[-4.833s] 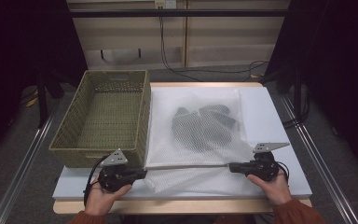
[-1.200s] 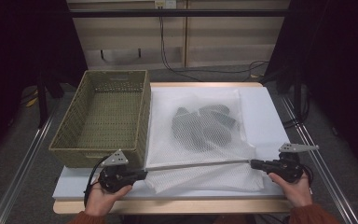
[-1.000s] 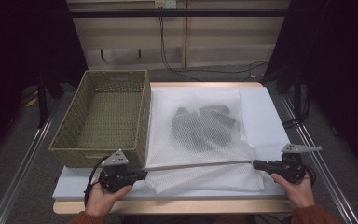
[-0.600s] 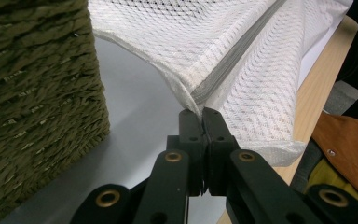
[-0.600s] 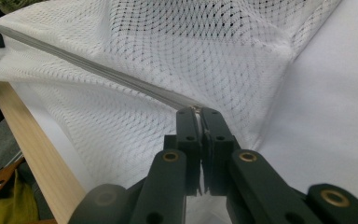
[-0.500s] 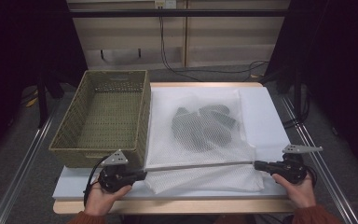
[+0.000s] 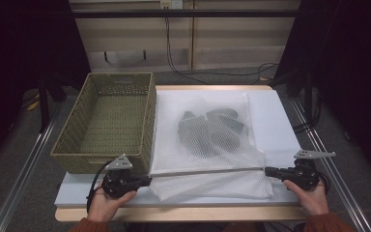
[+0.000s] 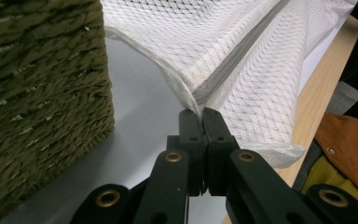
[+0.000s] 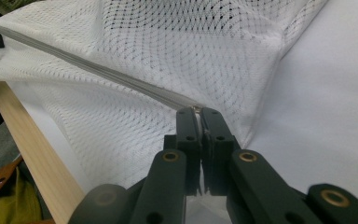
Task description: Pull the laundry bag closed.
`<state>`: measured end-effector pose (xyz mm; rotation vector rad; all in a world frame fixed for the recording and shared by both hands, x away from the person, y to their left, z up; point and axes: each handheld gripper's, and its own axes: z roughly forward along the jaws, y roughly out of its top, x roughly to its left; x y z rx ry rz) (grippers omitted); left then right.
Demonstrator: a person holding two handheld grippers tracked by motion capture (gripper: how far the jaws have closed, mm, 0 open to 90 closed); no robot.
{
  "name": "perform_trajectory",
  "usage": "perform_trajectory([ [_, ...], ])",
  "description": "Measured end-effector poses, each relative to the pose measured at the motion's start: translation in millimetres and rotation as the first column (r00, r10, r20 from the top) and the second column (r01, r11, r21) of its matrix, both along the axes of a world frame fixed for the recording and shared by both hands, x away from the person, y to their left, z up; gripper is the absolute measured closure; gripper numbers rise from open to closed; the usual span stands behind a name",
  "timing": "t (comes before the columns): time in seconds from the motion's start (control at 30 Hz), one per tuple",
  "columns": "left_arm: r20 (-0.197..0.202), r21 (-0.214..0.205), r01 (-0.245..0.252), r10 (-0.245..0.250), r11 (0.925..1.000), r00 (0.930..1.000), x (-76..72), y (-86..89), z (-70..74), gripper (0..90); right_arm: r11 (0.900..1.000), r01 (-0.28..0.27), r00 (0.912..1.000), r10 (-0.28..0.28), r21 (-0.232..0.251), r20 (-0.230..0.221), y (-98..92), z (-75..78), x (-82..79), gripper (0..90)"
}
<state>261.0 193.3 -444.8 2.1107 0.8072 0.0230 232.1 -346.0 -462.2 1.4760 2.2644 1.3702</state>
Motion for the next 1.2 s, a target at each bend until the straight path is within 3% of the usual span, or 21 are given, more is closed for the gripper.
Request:
perform_trajectory([
  [0.3,-0.014,0.003,-0.018,0.018,0.9998,0.9997,-0.4,4.2,-3.3,88.4,0.9997,-0.021,0.9996,0.021,0.016,-0.018,4.0,0.1,-0.3,87.3],
  [0.47,-0.030,0.038,-0.021,0.023,0.9991,0.9993,-0.7,1.9,-6.3,88.5,0.9999,-0.009,0.9996,0.009,0.011,-0.028,4.7,-1.5,4.8,87.4],
  [0.83,-0.048,0.070,-0.018,0.021,0.9974,0.9986,1.2,1.4,-11.2,88.7,0.9999,0.002,0.9988,-0.003,-0.011,-0.048,2.2,-3.2,3.5,87.4],
  [1.2,-0.019,0.063,-0.014,0.015,0.9979,0.9997,-0.3,1.0,-9.6,88.7,0.9997,0.021,0.9987,-0.022,-0.012,-0.046,-3.1,-5.5,0.3,87.4],
])
